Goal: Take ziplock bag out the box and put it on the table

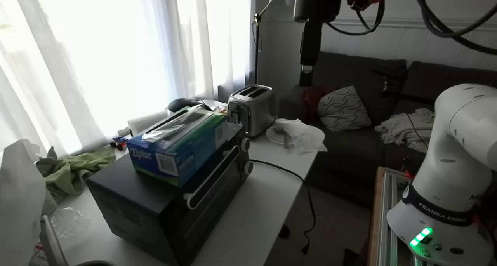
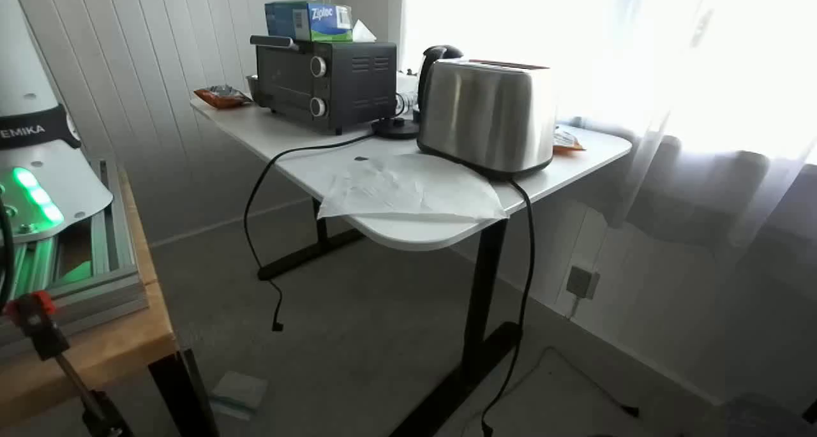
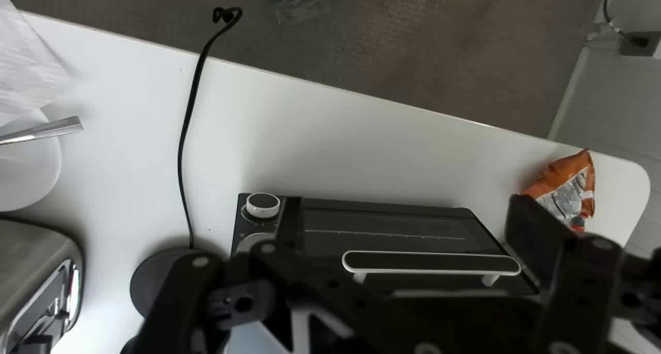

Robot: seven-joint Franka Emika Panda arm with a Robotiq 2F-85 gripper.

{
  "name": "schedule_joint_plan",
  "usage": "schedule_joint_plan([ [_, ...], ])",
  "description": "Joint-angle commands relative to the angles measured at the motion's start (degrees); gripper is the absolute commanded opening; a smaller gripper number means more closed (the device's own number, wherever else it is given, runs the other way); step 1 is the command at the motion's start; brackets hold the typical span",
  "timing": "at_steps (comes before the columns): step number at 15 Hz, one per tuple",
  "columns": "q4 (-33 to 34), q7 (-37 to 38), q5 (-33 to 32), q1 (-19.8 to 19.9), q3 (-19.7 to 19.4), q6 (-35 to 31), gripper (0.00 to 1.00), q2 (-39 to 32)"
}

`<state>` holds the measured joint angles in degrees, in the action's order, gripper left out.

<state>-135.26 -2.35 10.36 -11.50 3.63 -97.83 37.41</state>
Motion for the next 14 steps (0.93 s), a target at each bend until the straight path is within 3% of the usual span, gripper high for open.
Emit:
schedule_joint_plan([
  [1, 0.2, -0.5, 0.5, 1.1, 0.8, 0.3, 1.00, 0.0],
  [7, 1.1, -1.6, 0.1, 0.5, 1.3, -0.8, 1.00, -1.2],
  [14, 12.8, -11.8, -3.8, -3.9, 7.9, -15.2, 1.00, -14.9],
])
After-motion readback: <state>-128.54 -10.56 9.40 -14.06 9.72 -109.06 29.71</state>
